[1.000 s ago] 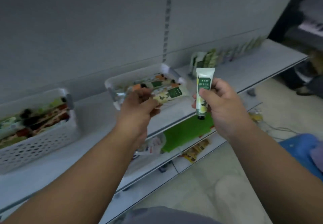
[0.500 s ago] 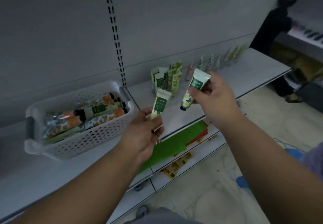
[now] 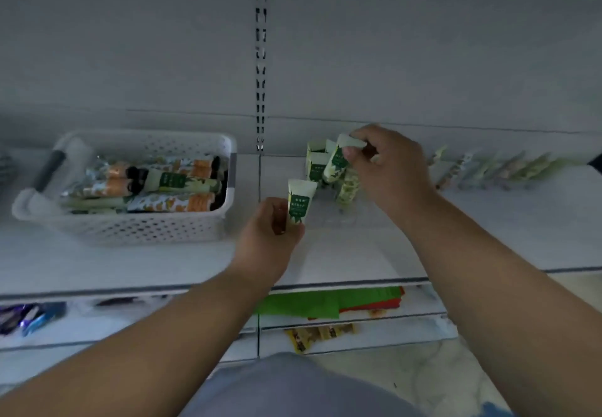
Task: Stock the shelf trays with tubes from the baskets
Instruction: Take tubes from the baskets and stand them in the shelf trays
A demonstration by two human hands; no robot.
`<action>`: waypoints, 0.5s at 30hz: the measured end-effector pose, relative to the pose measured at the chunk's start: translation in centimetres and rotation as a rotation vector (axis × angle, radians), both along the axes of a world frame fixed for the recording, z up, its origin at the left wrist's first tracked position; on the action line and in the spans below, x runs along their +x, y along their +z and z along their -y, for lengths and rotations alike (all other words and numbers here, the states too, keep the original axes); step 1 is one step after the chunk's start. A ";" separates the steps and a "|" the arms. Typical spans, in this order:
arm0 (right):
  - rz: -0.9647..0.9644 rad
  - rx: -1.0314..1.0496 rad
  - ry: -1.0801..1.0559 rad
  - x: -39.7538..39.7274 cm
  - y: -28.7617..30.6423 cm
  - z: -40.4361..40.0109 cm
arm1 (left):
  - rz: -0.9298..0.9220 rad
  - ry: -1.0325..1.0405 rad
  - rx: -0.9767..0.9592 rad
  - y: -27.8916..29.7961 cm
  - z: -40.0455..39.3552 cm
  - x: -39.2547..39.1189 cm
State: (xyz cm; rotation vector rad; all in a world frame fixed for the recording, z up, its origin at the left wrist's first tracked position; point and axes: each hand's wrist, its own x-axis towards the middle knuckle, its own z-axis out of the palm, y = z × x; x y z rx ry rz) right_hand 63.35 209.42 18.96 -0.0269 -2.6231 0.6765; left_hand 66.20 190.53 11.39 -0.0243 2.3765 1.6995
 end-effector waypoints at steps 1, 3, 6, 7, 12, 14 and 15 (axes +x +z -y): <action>-0.002 0.056 0.054 -0.4 -0.4 -0.3 | -0.012 0.026 0.000 -0.2 -0.3 0.2; -0.022 0.106 0.150 -1.0 -1.0 -1.1 | -0.035 0.089 0.006 -0.4 -0.9 0.7; -0.055 0.181 0.206 -1.7 -1.0 -1.7 | -0.056 0.167 0.017 -0.5 -1.5 1.0; -0.060 0.206 0.223 -1.9 -0.8 -1.8 | -0.062 0.182 0.025 -0.6 -1.7 1.1; -0.049 0.237 0.254 -2.9 -0.3 -2.4 | -0.095 0.200 -0.037 -0.6 -2.5 1.0; -0.052 0.238 0.252 -3.2 -0.4 -2.8 | -0.104 0.217 -0.033 -0.4 -2.9 0.7; -0.038 0.243 0.258 -3.3 -0.5 -2.9 | -0.110 0.222 -0.035 -0.5 -3.0 0.6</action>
